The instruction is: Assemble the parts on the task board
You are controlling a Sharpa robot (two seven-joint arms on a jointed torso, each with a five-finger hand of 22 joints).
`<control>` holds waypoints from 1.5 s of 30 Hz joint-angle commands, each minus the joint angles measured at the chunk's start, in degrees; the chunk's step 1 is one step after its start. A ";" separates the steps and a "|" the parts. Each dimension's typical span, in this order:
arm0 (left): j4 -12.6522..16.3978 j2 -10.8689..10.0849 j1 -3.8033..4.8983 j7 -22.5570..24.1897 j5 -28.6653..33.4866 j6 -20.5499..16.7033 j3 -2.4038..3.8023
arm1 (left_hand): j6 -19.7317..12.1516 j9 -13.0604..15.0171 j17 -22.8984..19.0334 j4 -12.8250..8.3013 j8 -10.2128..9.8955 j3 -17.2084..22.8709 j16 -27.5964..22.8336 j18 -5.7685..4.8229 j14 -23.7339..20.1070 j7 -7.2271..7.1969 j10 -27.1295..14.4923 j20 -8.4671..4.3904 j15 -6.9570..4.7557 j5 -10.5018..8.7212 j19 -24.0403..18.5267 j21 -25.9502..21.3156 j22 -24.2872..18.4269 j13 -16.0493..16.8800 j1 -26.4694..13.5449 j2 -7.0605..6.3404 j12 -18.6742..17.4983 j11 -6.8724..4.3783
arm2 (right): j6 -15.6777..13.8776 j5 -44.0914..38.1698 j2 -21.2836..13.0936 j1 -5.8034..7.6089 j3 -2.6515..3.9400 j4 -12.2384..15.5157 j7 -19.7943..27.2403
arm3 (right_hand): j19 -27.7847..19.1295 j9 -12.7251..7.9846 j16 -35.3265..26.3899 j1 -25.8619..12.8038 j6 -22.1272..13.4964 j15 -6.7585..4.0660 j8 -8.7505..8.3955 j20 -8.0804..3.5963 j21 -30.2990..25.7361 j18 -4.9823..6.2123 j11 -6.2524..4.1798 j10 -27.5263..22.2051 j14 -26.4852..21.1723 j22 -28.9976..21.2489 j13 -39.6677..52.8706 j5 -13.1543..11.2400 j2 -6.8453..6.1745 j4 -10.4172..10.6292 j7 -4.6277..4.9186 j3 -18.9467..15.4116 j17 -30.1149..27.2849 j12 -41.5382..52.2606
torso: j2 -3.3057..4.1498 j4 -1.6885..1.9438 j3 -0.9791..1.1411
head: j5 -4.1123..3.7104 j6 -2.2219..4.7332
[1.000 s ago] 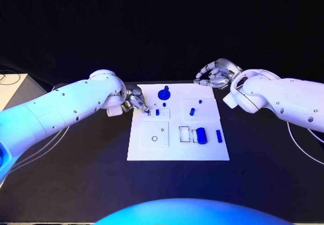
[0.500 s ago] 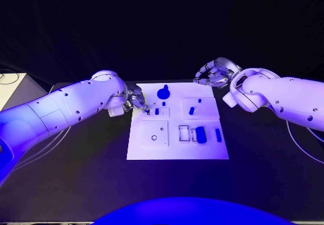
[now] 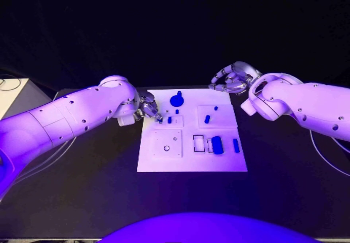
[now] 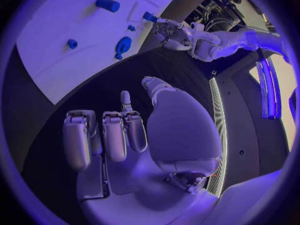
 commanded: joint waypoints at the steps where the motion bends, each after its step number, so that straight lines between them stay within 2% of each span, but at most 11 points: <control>1: 0.41 -0.08 0.02 0.35 0.17 1.66 0.00 | 1.22 0.09 14.03 -10.29 -0.14 9.78 0.27 -0.68 5.54 -0.78 0.29 -0.19 -0.41 0.48 -0.06 -0.03 0.08 0.15 -0.03 0.10 0.18 -0.20 | 0.45 -0.16 0.06 -0.01 0.04 -0.02 0.21 | 5.20 -0.01 0.25 -0.68 -0.30 0.31 0.27 0.42 0.10 0.05 0.26 2.32 5.18 13.03 11.81 0.22 -0.06 -0.03 0.01 -0.31 11.02 0.27 | 0.05 -0.02 -0.05 | 0.01 -0.02; 9: 0.63 -0.33 0.02 0.35 0.17 2.40 0.02 | 1.32 0.10 14.05 -10.36 -0.19 9.81 0.27 -0.67 5.54 -0.80 0.29 -0.19 -0.42 0.61 -0.08 -0.06 0.04 0.15 -0.04 0.06 0.16 -0.22 | 0.46 -0.16 0.09 -0.01 0.04 -0.08 0.23 | 5.20 -0.01 0.25 -0.68 -0.30 0.31 0.27 0.42 0.10 0.05 0.26 2.32 5.18 13.03 11.81 0.22 -0.06 -0.03 0.01 -0.31 11.02 0.27 | 0.02 0.01 0.00 | 0.04 -0.07; 14: 0.53 -0.38 0.02 0.24 0.16 2.89 0.02 | 1.36 0.11 14.05 -10.40 -0.21 9.82 0.27 -0.67 5.54 -0.81 0.30 -0.20 -0.42 0.66 -0.08 -0.05 0.06 0.16 -0.04 0.04 0.17 -0.22 | 0.49 -0.16 0.10 -0.01 0.04 -0.10 0.23 | 5.20 -0.01 0.25 -0.68 -0.30 0.31 0.27 0.42 0.10 0.05 0.26 2.32 5.18 13.03 11.81 0.22 -0.06 -0.03 0.01 -0.31 11.02 0.27 | 0.00 0.06 -0.04 | 0.08 -0.07; 32: -0.36 -0.22 -0.01 0.08 -0.39 1.74 0.01 | 1.44 0.13 14.03 -10.44 -0.26 9.84 0.26 -0.66 5.54 -0.82 0.36 -0.20 -0.43 0.73 -0.11 -0.08 0.00 0.29 -0.07 0.01 0.22 -0.23 | 0.47 -0.16 -0.06 -0.01 0.04 0.00 0.23 | 5.20 -0.01 0.25 -0.68 -0.30 0.31 0.27 0.42 0.10 0.05 0.26 2.32 5.18 13.03 11.81 0.22 -0.06 -0.03 0.01 -0.31 11.02 0.27 | 0.01 0.10 -0.08 | 0.07 -0.25; 45: -0.62 0.23 -0.05 0.25 -0.28 2.39 -0.01 | 1.53 0.14 14.08 -10.43 -0.34 9.83 0.29 -0.66 5.55 -0.80 0.41 -0.21 -0.43 0.75 -0.11 -0.07 0.02 0.36 -0.15 0.03 0.25 -0.22 | 0.47 -0.17 -0.11 -0.01 0.04 0.08 0.23 | 5.20 -0.01 0.25 -0.68 -0.30 0.31 0.27 0.42 0.10 0.05 0.26 2.32 5.18 13.03 11.81 0.22 -0.06 -0.03 0.01 -0.31 11.02 0.27 | 0.02 -0.02 0.02 | 0.07 -0.37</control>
